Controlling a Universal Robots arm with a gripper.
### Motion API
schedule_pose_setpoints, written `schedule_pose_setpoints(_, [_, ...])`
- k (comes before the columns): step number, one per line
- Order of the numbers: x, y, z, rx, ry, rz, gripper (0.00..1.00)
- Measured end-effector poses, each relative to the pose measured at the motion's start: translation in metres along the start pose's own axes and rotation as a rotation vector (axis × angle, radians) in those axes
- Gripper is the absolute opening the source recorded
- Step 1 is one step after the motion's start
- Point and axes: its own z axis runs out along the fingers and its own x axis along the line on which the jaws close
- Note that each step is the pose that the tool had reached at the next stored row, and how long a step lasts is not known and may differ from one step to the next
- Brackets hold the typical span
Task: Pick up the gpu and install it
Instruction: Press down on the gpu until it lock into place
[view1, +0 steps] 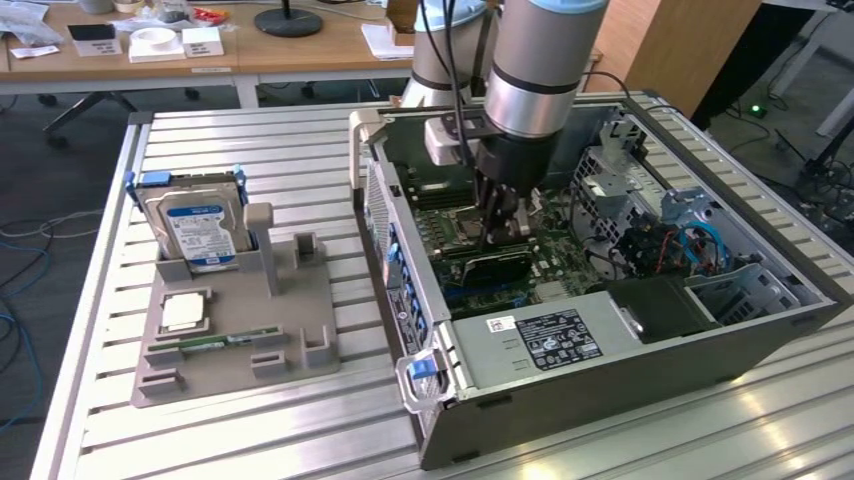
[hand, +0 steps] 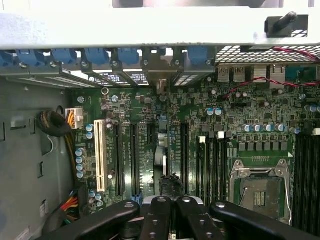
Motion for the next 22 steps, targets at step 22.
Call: schedule_pose_setpoints(22, [-0.0035, 0.0003, 0.0078, 0.0005, 0.0132, 0.0, 0.11])
